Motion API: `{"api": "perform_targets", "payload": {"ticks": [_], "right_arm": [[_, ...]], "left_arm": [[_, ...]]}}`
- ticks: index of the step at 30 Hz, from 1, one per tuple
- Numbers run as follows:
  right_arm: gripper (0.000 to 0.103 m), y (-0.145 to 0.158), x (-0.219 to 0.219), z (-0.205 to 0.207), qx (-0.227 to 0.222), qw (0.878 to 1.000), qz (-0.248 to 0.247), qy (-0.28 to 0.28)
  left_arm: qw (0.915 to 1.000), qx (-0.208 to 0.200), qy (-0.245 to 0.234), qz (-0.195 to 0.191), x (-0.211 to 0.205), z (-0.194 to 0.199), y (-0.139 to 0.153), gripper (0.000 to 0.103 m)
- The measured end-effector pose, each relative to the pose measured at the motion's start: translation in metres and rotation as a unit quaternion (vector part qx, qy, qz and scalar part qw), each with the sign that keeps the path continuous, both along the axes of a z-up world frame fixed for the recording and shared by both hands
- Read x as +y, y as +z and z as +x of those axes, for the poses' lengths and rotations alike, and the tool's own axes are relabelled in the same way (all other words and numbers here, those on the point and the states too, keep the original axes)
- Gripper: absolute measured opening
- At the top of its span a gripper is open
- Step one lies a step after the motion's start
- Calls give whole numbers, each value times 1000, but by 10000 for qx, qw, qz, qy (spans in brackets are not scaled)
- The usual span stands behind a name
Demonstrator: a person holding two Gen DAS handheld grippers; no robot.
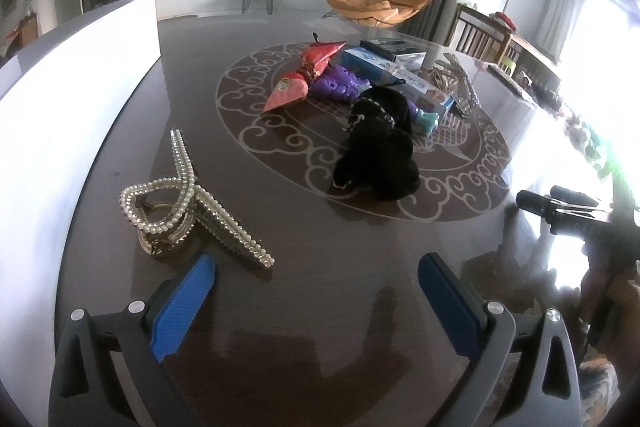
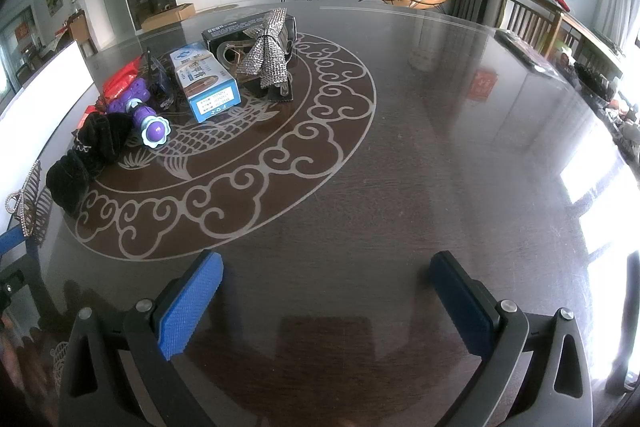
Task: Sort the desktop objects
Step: 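Move the left tool down over the pearl hair clip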
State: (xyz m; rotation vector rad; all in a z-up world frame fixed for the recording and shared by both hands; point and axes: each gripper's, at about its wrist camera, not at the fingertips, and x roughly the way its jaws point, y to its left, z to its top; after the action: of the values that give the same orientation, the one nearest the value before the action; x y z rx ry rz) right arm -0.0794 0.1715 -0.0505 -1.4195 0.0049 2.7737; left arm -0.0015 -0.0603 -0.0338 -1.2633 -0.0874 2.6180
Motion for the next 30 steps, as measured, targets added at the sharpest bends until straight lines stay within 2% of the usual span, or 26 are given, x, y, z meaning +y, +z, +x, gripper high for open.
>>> {"api": "perform_targets", "payload": {"ticks": [15, 17, 21, 23, 27, 30], "right_arm": [[103, 0, -1, 1, 1, 10000, 0, 2], [103, 0, -1, 1, 1, 10000, 0, 2], [103, 0, 0, 0, 1, 10000, 0, 2], [103, 0, 0, 1, 1, 10000, 0, 2], [103, 0, -1, 1, 2, 10000, 1, 2], [103, 0, 0, 1, 2, 10000, 0, 3]], "left_arm": [[9995, 253, -10, 183, -5, 4, 5, 103], [9989, 410, -22, 229, -5, 9, 8, 103], [9928, 1146, -26, 358, -11, 31, 22, 103], [9906, 1320, -20, 355, -12, 37, 26, 103], [9932, 1092, 109, 375, -19, 31, 24, 103], [9952, 827, 422, 300, -29, 15, 23, 103]]}}
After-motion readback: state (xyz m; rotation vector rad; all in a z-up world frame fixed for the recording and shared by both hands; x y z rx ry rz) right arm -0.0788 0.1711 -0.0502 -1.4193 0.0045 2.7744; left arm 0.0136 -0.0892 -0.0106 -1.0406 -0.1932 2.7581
